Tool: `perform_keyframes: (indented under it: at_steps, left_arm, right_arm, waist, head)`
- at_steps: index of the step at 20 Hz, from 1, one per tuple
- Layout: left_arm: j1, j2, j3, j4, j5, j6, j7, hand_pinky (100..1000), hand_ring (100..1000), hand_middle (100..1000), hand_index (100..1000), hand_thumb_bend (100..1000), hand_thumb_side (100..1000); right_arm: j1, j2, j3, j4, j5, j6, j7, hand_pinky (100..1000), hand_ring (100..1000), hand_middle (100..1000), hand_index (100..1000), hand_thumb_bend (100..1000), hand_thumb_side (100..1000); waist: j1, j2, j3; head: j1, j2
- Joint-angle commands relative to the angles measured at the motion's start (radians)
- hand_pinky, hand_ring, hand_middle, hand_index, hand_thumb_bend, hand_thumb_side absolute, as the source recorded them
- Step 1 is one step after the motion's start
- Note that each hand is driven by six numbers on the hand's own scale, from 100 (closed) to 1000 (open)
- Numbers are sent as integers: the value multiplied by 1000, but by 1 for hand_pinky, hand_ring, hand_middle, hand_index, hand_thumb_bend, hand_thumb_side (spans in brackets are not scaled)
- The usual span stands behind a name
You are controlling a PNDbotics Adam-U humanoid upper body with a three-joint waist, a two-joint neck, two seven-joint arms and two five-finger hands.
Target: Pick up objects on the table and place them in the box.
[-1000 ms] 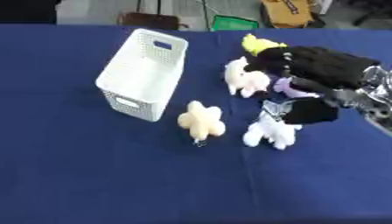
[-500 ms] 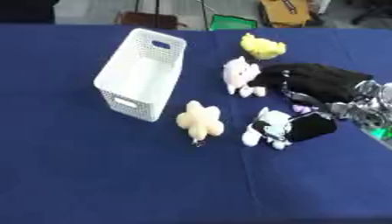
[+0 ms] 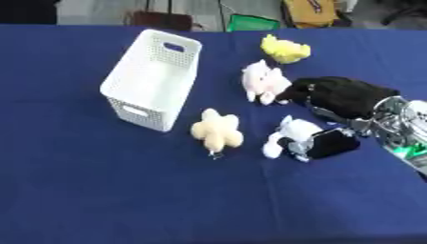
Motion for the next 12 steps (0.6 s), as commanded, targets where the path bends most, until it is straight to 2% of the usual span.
perform_keyframes:
  at_steps: [1,12]
  left_arm:
    - [-12,15,11,-13,4,-4,5,871,962,911,882,100,831]
    - [-17,12,11,-13,4,-11,14,865,959,905,872,100,821]
  right_arm:
    - [-2,-11,-20,18,39,-1,5,896,1000,906,979,397,766]
    - [0,16,-23,136,61,-8,51,907,1000,929,990,449,756]
  waist:
    - [4,-12,0]
    - [7,-5,-3]
  head:
    - [-3,-15]
    - [-12,-19]
